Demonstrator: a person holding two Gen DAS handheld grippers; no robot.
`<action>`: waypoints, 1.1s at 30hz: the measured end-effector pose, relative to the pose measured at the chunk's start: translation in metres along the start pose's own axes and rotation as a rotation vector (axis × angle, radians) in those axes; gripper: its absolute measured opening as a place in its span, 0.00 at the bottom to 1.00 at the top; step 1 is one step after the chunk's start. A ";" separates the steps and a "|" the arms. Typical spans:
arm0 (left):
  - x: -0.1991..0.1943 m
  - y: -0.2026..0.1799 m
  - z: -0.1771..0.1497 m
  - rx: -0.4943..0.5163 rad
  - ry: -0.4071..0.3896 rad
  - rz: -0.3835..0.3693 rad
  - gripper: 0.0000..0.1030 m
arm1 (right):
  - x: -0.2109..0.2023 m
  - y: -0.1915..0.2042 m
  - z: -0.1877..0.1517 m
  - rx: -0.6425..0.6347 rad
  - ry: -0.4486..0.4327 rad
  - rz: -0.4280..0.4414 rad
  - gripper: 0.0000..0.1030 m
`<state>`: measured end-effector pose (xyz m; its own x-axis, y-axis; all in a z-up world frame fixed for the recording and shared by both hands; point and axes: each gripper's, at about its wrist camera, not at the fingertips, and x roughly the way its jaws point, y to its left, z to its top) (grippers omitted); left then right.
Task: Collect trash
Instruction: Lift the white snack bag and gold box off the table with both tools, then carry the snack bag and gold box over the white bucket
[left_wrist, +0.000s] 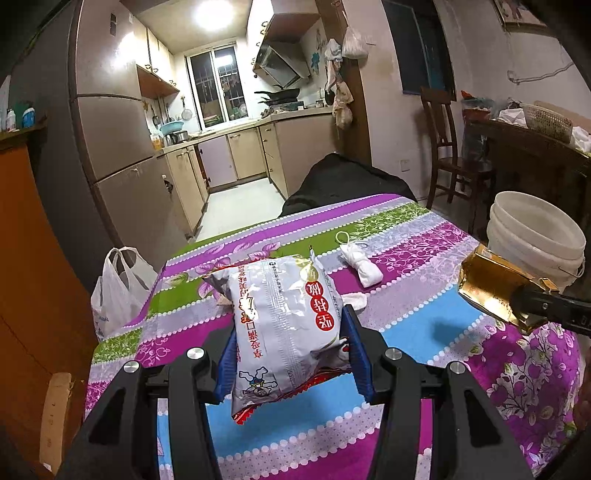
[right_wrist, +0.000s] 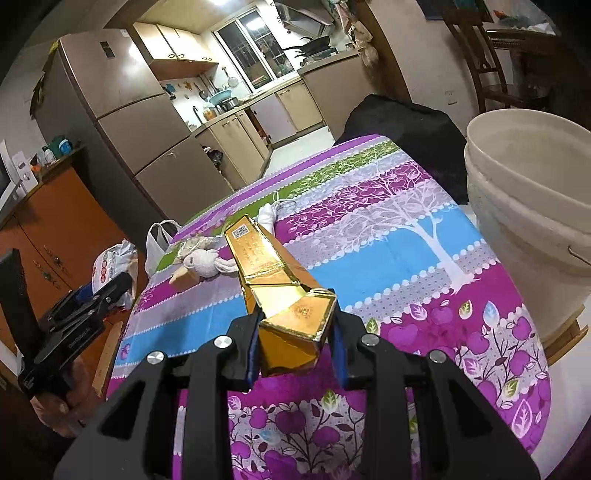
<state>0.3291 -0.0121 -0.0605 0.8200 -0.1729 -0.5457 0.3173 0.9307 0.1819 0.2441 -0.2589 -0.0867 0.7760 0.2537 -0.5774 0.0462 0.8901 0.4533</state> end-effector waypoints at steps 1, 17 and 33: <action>0.001 -0.001 0.001 0.000 0.003 0.002 0.50 | -0.001 0.002 0.000 -0.001 -0.001 0.000 0.28; 0.006 -0.020 0.018 0.048 -0.015 0.051 0.50 | -0.014 0.021 0.003 -0.049 -0.056 0.000 0.28; 0.011 -0.078 0.063 0.121 -0.107 -0.016 0.50 | -0.060 -0.006 0.035 -0.039 -0.177 -0.078 0.28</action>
<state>0.3435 -0.1073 -0.0289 0.8583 -0.2268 -0.4603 0.3807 0.8829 0.2749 0.2194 -0.2925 -0.0313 0.8696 0.1161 -0.4800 0.0890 0.9192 0.3836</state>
